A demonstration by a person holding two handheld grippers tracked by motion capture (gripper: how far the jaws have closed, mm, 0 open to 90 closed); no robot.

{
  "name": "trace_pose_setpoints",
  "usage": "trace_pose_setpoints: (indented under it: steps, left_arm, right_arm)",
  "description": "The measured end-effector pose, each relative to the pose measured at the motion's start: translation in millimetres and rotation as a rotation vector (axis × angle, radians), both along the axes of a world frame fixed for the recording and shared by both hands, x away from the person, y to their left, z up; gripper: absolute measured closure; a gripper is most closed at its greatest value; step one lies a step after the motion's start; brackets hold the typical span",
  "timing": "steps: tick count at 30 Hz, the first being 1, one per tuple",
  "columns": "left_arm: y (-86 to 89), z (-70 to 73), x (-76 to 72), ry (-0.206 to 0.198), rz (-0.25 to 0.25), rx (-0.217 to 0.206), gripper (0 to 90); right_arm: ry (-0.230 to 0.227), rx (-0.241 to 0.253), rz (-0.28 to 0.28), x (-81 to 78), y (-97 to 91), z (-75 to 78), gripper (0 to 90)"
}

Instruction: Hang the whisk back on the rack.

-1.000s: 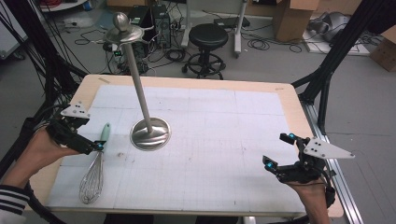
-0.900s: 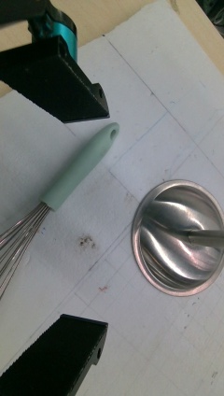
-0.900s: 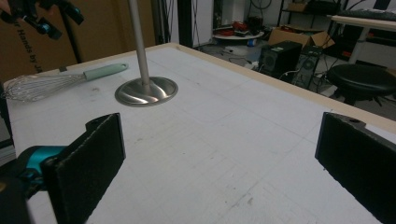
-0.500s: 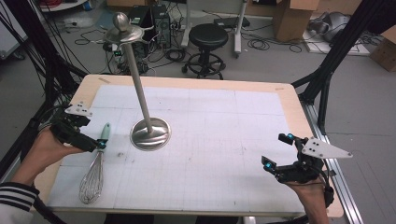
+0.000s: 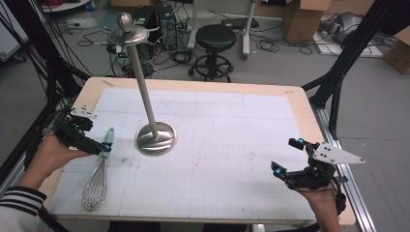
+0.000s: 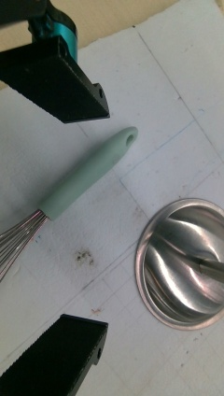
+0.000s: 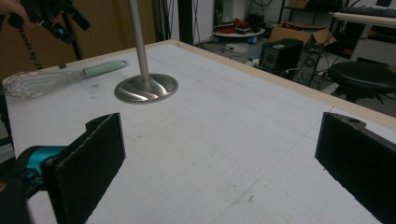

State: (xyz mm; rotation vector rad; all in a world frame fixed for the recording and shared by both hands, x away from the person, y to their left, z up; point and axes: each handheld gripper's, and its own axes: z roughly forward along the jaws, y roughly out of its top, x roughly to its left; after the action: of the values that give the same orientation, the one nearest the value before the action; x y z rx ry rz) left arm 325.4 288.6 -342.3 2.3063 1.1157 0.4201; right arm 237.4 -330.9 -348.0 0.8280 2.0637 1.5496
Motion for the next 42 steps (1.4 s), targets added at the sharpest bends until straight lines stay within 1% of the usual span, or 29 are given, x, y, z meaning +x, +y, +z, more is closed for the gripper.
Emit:
trace_pose_setpoints:
  steps: [2,5,6,7,12,13,14,16,20,21,22,24,26,28,32,35,37,38,42]
  left_arm:
    - [-0.5,-1.6,1.0,0.002,0.007,0.002,1.7]
    - [-2.2,-5.0,3.1,0.016,0.019,0.011,1.8]
    - [-2.7,-6.3,4.4,0.022,0.015,0.021,1.8]
    - [-3.4,-7.3,4.8,0.023,0.021,0.022,1.8]
    - [-6.1,-15.0,10.5,0.052,0.041,0.024,1.8]
    - [-5.9,-16.3,11.7,0.06,0.038,0.032,1.8]
    - [-6.4,-18.3,12.7,0.065,0.043,0.029,1.8]
    - [-6.3,-22.3,15.5,0.082,0.046,0.038,1.9]
    - [-4.9,-26.3,18.3,0.092,0.053,0.045,1.9]
    - [-4.5,-27.5,19.0,0.089,0.058,0.043,1.9]
    - [-4.0,-28.5,19.5,0.095,0.058,0.05,5.0]
    - [-3.7,-31.1,20.5,0.105,0.051,0.044,5.3]
    - [-3.9,-33.5,21.7,0.111,0.058,0.049,5.3]
    - [-3.7,-35.8,23.0,0.132,0.06,0.057,5.4]
    - [-3.5,-40.8,25.1,0.151,0.065,0.065,5.4]
    - [-3.4,-43.4,25.9,0.165,0.063,0.065,10.8]
    - [-3.5,-45.1,26.4,0.169,0.071,0.076,11.1]
    - [-3.3,-46.2,27.1,0.179,0.069,0.076,11.5]
    - [-3.4,-48.8,28.6,0.2,0.071,0.077,13.4]
  right_arm:
    - [-0.001,-0.002,0.001,0.1,0.0,-0.2,0.4]
    - [0.003,-0.001,0.0,0.1,0.2,-0.6,0.4]
    - [0.002,-0.002,0.001,0.2,0.1,-0.7,0.4]
    - [0.003,0.0,0.0,0.2,0.3,-0.9,0.4]
    - [0.005,-0.003,0.003,0.5,0.4,-1.6,0.4]
    - [0.001,-0.003,0.002,0.6,0.2,-1.6,0.4]
    - [0.003,0.0,0.001,0.5,-0.1,-1.5,0.4]
    - [0.001,0.002,-0.001,0.2,-1.0,-1.0,0.4]
    - [0.004,0.005,-0.004,0.2,-1.3,-1.2,0.4]
    - [0.002,0.002,-0.001,0.6,-1.8,-1.6,0.4]
    - [0.001,0.002,-0.001,1.0,-1.8,-2.2,0.4]
    - [0.005,0.003,0.0,1.0,-1.4,-2.4,0.4]
    - [0.006,0.004,-0.002,1.1,-1.2,-2.4,0.4]
    - [0.002,0.0,0.002,1.5,-1.0,-2.6,0.4]
    - [0.006,-0.001,0.001,1.5,-0.5,-2.8,0.4]
    - [0.004,-0.002,0.004,1.5,-0.8,-3.3,0.4]
    - [0.002,-0.002,0.003,1.7,-0.7,-3.5,0.4]
    - [0.004,-0.001,0.003,1.7,-0.3,-3.7,0.4]
    - [0.005,-0.006,0.005,2.0,-0.2,-4.0,0.4]
